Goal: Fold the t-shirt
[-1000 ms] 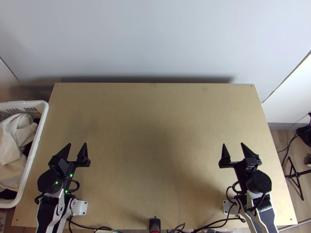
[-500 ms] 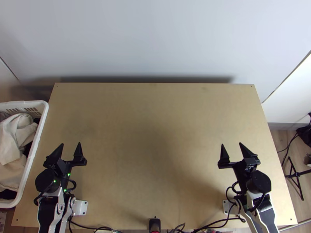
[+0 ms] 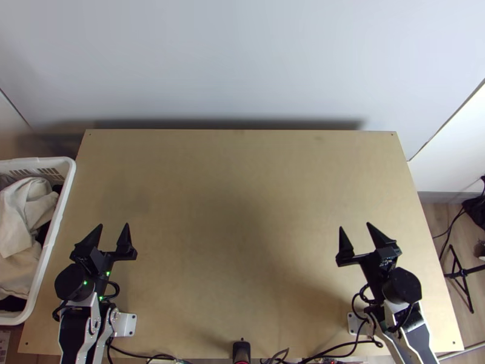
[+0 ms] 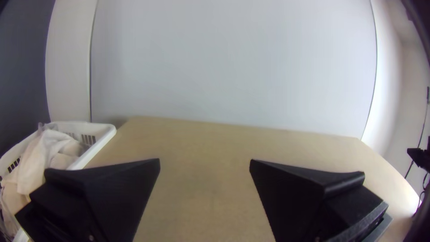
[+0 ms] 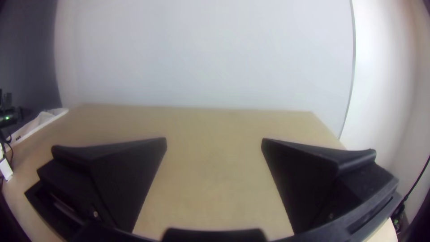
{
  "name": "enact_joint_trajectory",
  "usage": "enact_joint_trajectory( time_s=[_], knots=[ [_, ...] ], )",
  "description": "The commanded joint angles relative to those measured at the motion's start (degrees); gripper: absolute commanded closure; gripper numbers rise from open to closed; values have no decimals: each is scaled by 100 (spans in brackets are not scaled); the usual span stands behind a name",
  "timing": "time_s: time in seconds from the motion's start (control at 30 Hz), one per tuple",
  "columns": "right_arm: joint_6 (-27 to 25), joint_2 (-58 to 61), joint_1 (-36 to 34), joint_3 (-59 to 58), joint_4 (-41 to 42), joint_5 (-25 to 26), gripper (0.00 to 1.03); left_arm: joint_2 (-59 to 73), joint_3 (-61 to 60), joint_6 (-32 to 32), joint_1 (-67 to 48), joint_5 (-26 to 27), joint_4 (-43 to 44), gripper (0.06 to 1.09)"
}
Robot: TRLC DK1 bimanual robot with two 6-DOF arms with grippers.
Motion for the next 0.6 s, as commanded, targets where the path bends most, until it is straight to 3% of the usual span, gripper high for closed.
enact_joint_trajectory(
  time_s=[0.0, 0.1, 0.23, 0.33, 0.57],
  knots=[
    [-100, 19, 92, 547, 358, -11, 4, 8, 153, -55, -40, 84, 184, 11],
    [-118, 581, 57, 1180, 498, -2, 4, 219, 759, -46, -119, 84, 61, 13],
    [32, 1486, -14, 2278, 507, 42, 5, 1598, 2201, -204, -365, 84, -475, 13],
    [129, 2567, -14, 3535, 243, 104, 5, 2627, 3563, -652, -409, 84, -1319, 11],
    [296, 5283, 215, 7455, -1444, 112, 5, 5510, 8072, -1320, -224, 49, -4105, 11]
  ],
)
